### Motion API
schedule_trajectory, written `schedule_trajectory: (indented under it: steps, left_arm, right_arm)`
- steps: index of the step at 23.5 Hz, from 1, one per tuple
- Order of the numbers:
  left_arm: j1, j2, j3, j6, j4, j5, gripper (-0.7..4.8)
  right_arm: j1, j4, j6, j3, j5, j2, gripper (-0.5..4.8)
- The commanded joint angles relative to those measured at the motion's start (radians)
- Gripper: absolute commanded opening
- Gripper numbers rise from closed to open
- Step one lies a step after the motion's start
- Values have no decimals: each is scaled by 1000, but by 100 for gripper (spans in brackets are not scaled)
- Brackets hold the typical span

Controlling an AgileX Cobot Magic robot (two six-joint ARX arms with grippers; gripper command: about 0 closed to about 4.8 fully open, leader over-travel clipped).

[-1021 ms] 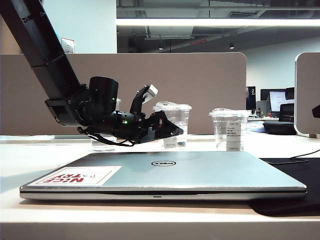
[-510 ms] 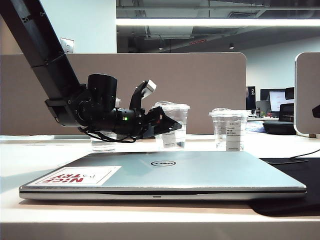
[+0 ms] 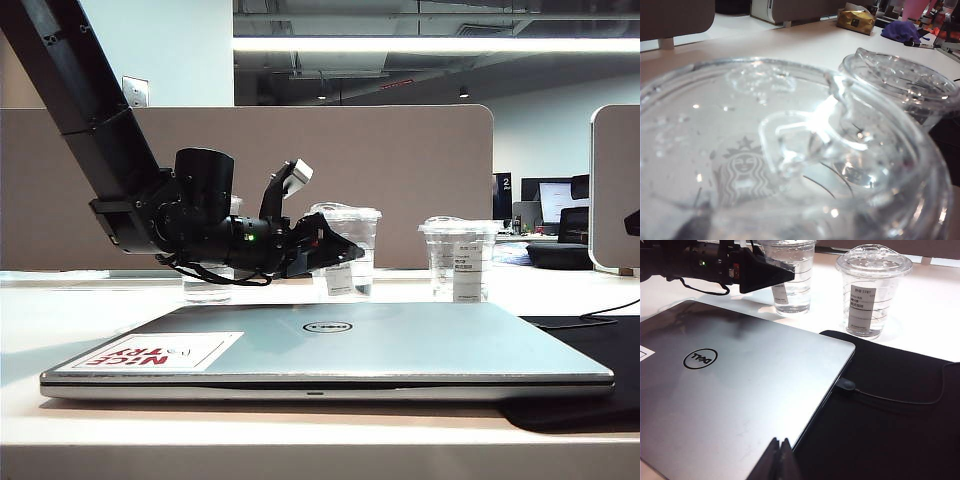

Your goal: Pick up the coffee cup on the middle and place it on the left side of the laptop.

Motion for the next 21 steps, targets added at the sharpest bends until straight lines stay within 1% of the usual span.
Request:
schedule_trajectory:
  steps: [1,7,11,13,15,18,21]
  left_arm:
    - [0,-15,4,-29,52,26,340]
    - [16,-72,4,-24,42,22,341]
    - [49,-134,4,-16,-53,34,342]
    - [61,-158,0,-12,-88,64,341]
    - [62,-185,-23,9,-91,71,341]
    - [67,-252,-101,60,-92,63,342]
    - [75,-321,-186,84,-92,64,342]
  right_arm:
    - [2,17,2,-4,0,-1,-5]
    - [3,18,2,-4,1,-14,-5]
    - [12,17,2,-4,2,-25,-5]
    - [34,17,2,-4,2,-25,-5]
    - [68,17,2,-4,2,-25,-5]
    - [127,17,2,-4,1,-24,-5]
    - [178,17,2,-4,0,-24,-5]
